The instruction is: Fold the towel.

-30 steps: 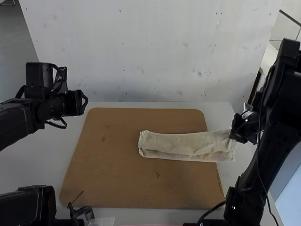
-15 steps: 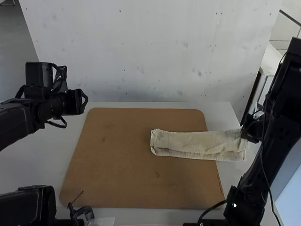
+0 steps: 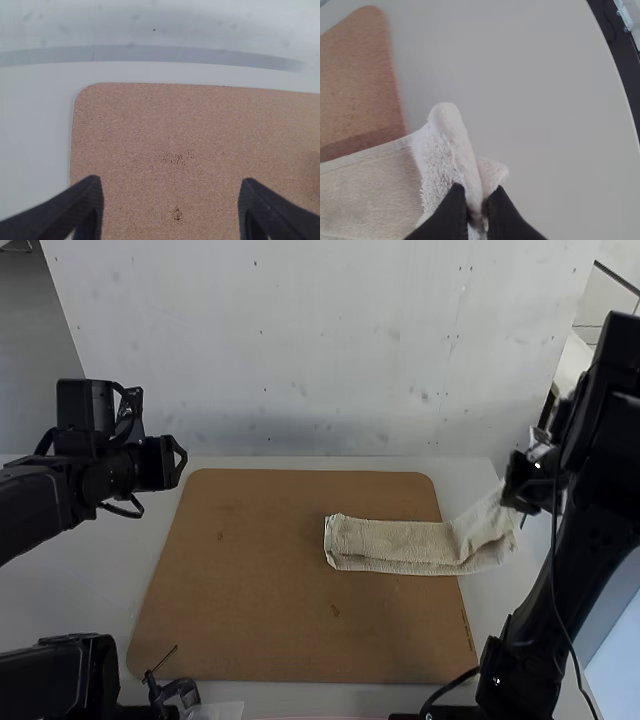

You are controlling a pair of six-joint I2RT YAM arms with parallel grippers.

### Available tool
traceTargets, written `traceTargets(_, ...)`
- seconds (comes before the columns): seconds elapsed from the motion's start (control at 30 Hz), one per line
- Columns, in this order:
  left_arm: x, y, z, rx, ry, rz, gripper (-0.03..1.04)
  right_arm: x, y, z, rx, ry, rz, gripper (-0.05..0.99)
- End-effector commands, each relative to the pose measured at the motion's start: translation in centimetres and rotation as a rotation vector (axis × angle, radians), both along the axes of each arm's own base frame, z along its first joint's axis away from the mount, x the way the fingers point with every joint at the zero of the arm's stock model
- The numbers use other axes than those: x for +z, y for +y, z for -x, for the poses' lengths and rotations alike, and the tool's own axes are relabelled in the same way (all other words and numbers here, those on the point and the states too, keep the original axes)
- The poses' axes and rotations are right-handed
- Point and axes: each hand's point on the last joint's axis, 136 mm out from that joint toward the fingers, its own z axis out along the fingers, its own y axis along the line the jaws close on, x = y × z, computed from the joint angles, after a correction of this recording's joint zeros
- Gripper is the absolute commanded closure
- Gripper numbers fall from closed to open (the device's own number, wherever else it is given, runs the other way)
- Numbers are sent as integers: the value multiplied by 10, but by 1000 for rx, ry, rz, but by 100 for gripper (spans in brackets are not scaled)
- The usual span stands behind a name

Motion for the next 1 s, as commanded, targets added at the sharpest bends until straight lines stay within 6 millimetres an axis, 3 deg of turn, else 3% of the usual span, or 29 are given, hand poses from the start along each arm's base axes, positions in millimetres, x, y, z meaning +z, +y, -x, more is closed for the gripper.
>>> traceTargets(0.0, 12, -5, 0, -21, -48, 11, 43, 46, 37, -22, 36, -97, -14, 91)
traceTargets(0.17, 11, -4, -2, -25, -54, -2, 36, 61, 95, -27, 114, -100, -54, 91)
traceTargets(0.43, 14, -3, -4, -22, -71, -6, 34, 48, 165, -20, 211, -50, -50, 91)
traceTargets(0.7, 11, -2, -4, -18, -66, -7, 34, 36, 214, -6, 296, -7, -33, 91)
traceTargets(0.97, 5, -11, -2, -56, -51, -3, 21, 14, 249, 0, 351, 33, -23, 91)
